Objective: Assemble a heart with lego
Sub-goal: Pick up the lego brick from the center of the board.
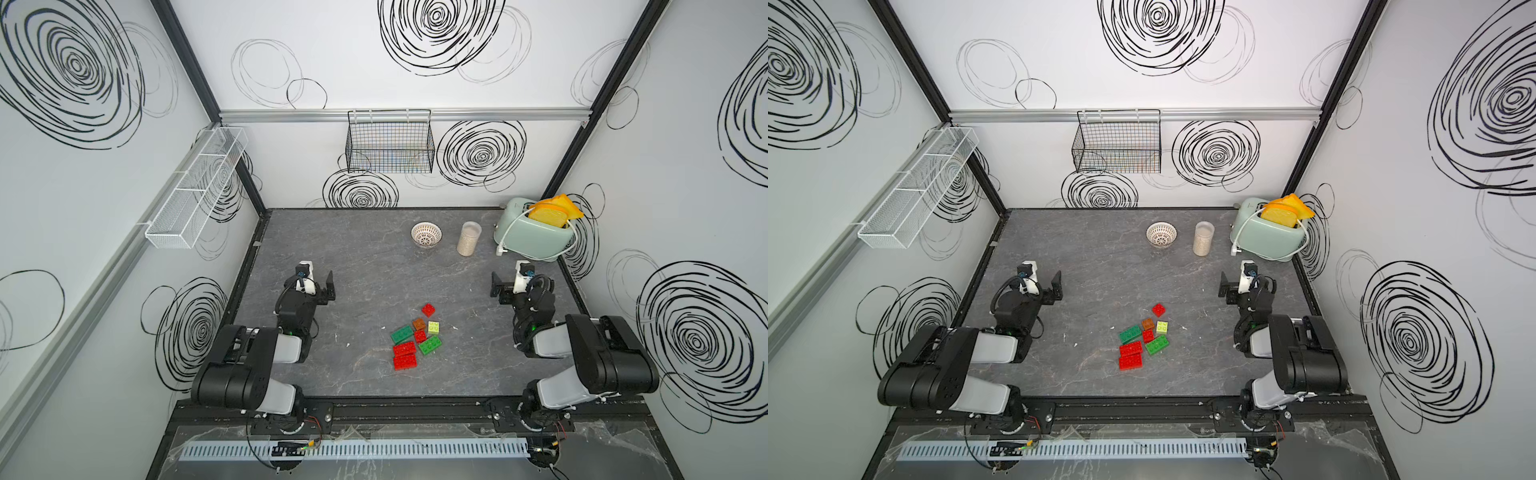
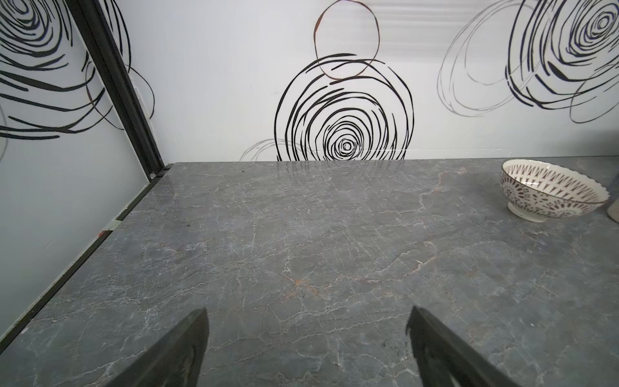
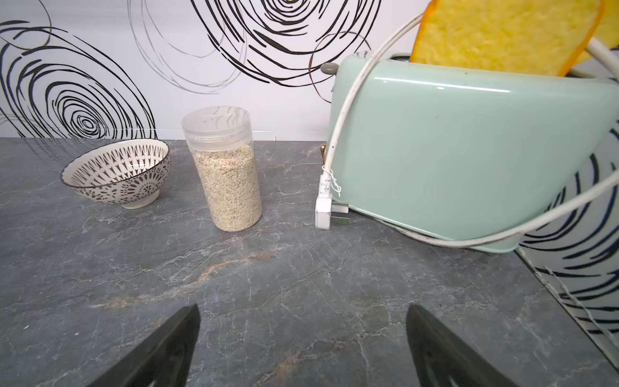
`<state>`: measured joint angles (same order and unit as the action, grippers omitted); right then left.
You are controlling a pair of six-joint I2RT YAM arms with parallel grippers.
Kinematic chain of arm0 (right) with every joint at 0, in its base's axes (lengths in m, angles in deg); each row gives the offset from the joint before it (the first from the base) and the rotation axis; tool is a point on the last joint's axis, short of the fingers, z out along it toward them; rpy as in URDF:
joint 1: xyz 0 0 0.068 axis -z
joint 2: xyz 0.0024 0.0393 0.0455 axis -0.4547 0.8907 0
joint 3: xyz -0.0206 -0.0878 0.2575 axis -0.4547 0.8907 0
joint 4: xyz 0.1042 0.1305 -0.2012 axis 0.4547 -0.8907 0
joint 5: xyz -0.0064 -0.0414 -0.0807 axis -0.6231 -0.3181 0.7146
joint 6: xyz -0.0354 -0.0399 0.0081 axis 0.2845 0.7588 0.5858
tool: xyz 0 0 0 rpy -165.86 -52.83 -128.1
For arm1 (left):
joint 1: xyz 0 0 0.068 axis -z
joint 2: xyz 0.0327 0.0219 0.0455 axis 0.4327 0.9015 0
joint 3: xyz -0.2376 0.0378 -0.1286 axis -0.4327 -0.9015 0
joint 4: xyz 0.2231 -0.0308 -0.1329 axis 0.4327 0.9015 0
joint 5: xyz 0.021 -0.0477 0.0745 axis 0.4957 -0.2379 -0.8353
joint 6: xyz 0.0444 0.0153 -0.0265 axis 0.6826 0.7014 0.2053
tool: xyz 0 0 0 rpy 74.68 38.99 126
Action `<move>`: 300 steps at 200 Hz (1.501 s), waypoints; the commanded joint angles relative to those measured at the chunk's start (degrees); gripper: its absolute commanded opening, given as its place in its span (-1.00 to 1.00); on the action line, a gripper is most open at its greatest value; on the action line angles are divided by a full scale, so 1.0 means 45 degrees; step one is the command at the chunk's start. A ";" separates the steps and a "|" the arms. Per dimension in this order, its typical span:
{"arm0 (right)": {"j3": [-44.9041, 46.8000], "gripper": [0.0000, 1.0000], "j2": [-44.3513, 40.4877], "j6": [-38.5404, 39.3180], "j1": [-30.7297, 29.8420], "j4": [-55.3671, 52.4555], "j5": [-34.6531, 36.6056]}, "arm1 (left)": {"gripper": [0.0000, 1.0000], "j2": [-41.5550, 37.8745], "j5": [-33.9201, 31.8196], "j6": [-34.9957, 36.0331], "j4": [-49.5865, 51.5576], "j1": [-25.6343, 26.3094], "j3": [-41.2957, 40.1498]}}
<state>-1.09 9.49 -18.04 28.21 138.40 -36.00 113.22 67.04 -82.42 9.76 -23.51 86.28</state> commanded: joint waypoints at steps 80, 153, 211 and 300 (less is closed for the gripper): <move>-0.0230 0.97 0.0031 0.0085 0.0032 0.0250 -0.0105 | 0.94 -0.0050 0.0237 0.0119 -0.0768 -0.0126 0.0159; -0.0237 0.97 0.0021 0.0086 0.0033 0.0211 -0.0129 | 0.95 -0.0927 -0.1609 0.0437 0.1455 0.0712 0.0988; -0.0240 0.97 0.0036 0.0086 0.0014 0.0216 -0.0124 | 0.95 -0.3332 -1.2011 -0.1495 0.7821 0.4684 0.3028; -0.0387 0.97 0.0074 0.0170 0.0070 -0.0041 -0.0501 | 0.94 -0.6941 -1.0484 -0.8602 1.8196 0.9328 0.5074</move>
<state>-1.58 9.49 -18.01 28.32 138.13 -36.92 86.33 14.58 -111.40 79.79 17.19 107.51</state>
